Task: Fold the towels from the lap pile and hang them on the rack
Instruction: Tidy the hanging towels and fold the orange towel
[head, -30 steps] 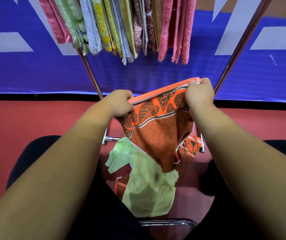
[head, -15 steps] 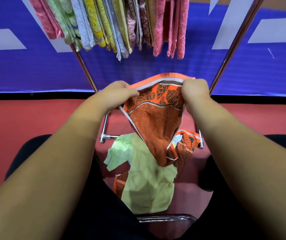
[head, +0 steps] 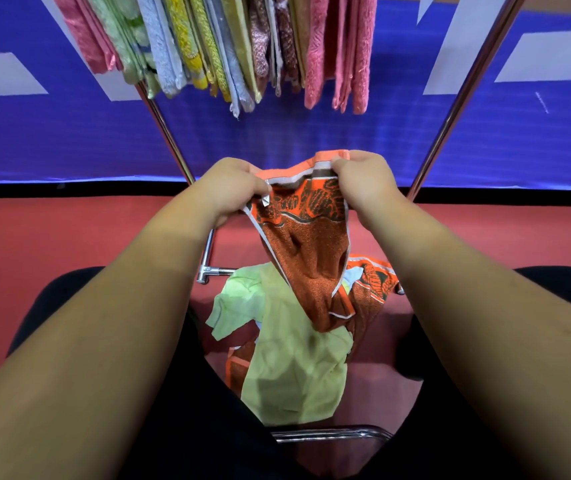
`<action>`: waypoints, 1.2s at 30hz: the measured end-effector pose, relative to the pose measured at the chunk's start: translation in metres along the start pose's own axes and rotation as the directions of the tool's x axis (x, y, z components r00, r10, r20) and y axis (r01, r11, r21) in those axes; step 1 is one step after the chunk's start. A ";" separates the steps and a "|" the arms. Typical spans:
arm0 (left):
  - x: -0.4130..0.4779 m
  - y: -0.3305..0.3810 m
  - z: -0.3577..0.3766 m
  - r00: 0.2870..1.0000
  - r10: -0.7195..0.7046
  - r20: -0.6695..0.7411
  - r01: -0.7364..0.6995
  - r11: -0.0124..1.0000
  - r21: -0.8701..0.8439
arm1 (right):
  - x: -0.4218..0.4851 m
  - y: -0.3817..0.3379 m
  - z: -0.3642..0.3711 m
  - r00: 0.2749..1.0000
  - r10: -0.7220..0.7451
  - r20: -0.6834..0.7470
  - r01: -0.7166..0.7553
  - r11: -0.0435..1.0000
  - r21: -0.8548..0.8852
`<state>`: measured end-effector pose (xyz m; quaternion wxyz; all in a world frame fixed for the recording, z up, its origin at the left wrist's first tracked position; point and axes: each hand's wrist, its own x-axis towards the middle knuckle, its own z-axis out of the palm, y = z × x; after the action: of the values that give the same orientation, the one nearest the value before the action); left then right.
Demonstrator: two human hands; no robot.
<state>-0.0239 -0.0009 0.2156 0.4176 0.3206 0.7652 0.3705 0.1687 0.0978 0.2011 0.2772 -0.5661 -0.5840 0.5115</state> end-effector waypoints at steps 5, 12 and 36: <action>0.008 -0.009 0.006 0.994 -0.007 -0.110 0.008 1.000 0.012 | -0.011 -0.002 0.007 0.983 -0.110 0.146 0.111 0.994 0.000; 0.003 -0.006 0.027 0.997 -0.080 -0.006 0.078 0.987 -0.137 | -0.025 0.010 0.030 0.914 -0.246 0.322 0.337 0.903 -0.267; -0.004 0.005 0.034 0.989 -0.097 0.110 0.130 0.926 -0.354 | -0.025 0.029 0.037 0.837 -0.267 0.477 0.512 0.688 -0.514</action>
<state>0.0085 0.0092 0.2087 0.5243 0.2106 0.6818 0.4646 0.1512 0.0591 0.1687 0.0646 -0.3795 -0.8685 0.3123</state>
